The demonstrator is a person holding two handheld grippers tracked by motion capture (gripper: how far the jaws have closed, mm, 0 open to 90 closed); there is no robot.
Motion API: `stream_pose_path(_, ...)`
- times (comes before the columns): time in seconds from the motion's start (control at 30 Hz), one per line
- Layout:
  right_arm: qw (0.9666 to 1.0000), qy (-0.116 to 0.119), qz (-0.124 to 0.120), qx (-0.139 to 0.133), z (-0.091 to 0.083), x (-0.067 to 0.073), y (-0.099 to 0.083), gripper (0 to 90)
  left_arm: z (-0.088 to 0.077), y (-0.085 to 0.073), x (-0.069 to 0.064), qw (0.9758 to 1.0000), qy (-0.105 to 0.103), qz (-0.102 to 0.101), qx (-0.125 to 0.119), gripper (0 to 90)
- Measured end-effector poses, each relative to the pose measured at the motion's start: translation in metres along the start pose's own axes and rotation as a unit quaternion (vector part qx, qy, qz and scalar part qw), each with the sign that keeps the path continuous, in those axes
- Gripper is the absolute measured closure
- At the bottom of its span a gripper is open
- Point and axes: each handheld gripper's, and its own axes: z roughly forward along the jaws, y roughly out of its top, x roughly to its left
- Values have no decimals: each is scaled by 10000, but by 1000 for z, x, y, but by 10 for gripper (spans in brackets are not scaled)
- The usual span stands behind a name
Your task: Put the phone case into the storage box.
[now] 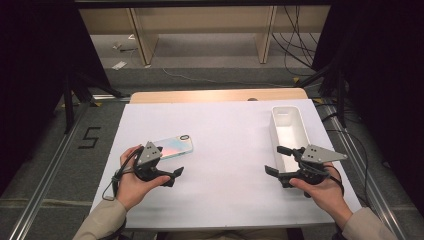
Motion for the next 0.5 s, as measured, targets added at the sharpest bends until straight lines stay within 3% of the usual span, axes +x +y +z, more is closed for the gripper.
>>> stream_pose_path(0.3, 10000, 7, 32, -15, 0, 1, 0, 193, 0, 0, 3, 9999, 119, -21, -4, 46)
stream_pose_path(0.37, 10000, 18, 53, -23, 1, 1, 1, 193, 0, 0, 5, 9998, 165, -67, -64, 133)
stream_pose_path(0.43, 9999, 19, 85, -57, 1, 1, 1, 194, 0, 2, 9, 9992, 383, -93, -53, 203)
stream_pose_path(0.47, 9999, 19, 85, -57, 1, 1, 1, 194, 0, 2, 9, 9992, 383, -93, -53, 303)
stream_pose_path(0.5, 9999, 21, 85, -60, 1, 1, 1, 194, -1, 3, 11, 9987, 505, -89, -64, 303)
